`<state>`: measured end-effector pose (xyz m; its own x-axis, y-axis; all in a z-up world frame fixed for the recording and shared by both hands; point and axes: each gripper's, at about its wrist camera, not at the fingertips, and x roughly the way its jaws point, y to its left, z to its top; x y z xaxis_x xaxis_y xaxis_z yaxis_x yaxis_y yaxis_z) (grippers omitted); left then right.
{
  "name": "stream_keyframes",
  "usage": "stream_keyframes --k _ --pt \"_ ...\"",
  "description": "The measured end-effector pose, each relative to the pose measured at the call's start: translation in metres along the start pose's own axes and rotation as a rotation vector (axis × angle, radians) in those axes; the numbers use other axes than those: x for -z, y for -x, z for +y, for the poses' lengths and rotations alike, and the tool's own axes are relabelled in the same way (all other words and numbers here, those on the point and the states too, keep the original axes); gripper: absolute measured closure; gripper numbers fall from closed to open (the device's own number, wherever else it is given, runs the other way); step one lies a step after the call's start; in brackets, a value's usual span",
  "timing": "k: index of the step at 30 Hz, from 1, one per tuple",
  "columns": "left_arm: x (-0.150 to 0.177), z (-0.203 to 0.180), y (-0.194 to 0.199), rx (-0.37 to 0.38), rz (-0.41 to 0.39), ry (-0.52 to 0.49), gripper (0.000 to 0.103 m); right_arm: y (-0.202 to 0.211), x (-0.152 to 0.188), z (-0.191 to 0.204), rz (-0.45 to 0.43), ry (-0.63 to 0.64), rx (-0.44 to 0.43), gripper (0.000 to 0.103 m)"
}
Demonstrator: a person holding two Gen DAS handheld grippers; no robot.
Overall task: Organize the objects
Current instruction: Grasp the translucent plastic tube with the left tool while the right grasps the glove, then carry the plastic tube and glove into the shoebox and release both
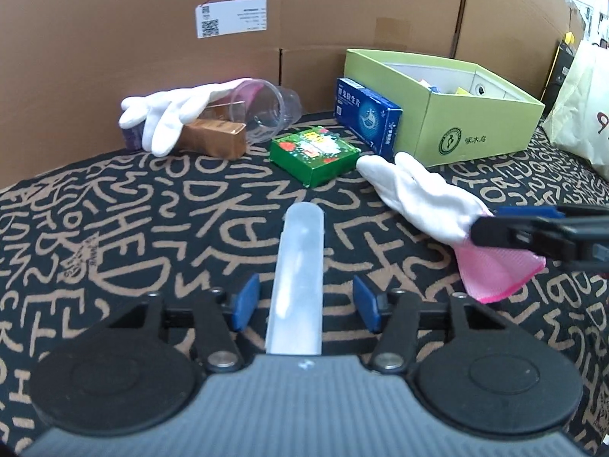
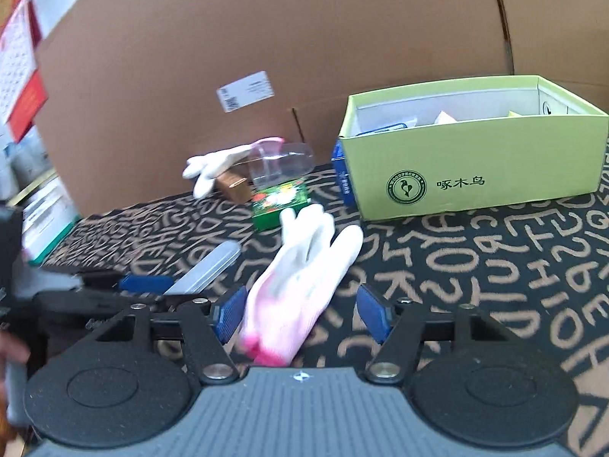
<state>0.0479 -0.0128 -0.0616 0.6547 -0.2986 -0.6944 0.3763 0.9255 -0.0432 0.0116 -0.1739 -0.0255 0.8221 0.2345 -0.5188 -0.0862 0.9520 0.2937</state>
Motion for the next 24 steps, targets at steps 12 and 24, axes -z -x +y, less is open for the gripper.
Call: stream_keyframes --k 12,24 --pt "-0.002 -0.002 -0.004 -0.003 0.002 -0.019 0.059 -0.034 0.006 0.026 0.03 0.213 0.079 0.068" --pt "-0.008 -0.009 -0.009 -0.023 0.018 -0.034 0.076 -0.007 0.01 0.011 0.033 0.123 -0.037 0.087"
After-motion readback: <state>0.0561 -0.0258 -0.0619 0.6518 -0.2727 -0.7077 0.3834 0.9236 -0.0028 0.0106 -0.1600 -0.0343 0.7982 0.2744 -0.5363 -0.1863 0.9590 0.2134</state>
